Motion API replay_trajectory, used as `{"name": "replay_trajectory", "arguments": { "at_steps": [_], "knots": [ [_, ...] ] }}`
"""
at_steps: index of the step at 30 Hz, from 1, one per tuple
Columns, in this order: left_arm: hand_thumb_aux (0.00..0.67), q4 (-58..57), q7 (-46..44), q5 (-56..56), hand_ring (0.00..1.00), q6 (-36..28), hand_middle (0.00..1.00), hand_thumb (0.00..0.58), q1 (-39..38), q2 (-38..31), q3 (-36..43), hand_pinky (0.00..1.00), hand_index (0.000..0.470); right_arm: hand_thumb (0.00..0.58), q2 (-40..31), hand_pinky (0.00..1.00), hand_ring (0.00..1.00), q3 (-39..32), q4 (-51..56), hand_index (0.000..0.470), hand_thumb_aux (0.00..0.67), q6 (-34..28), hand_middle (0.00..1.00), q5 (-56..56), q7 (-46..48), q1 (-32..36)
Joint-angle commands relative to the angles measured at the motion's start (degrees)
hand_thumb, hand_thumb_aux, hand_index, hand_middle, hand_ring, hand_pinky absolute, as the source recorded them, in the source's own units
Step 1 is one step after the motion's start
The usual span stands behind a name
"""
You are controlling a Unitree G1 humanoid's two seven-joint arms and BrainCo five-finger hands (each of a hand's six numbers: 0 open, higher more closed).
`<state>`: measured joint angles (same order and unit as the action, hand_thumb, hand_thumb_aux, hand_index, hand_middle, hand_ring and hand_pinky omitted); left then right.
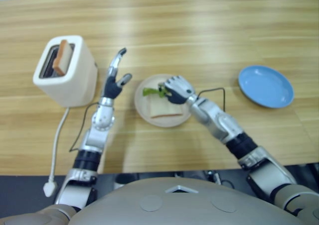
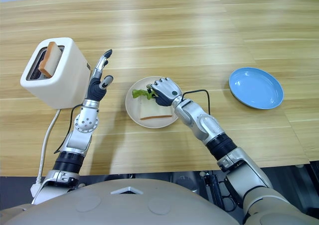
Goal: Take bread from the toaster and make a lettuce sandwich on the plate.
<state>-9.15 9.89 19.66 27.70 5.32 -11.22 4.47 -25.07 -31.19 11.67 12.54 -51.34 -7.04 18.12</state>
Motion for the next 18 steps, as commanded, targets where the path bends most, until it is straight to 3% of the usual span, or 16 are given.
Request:
{"name": "replay_trajectory", "arguments": {
  "at_steps": [1, 18],
  "knots": [
    [0.000, -0.79, -0.27, -0.16, 0.00, -0.23, 0.00, 0.000, -0.41, -0.21, -0.27, 0.00, 0.000, 0.580, -1.28, 1.00, 1.00, 0.92, 1.57, 0.460, 0.670, 0.44, 1.00, -0.76, -0.23, 0.39],
    [0.000, -0.70, -0.39, 0.01, 0.00, -0.33, 0.00, 0.000, -1.01, -0.43, -0.25, 0.00, 0.000, 0.580, -2.63, 1.00, 1.00, 0.28, -1.47, 0.460, 0.670, 3.85, 1.00, 0.66, 5.21, -3.37]
  ]
}}
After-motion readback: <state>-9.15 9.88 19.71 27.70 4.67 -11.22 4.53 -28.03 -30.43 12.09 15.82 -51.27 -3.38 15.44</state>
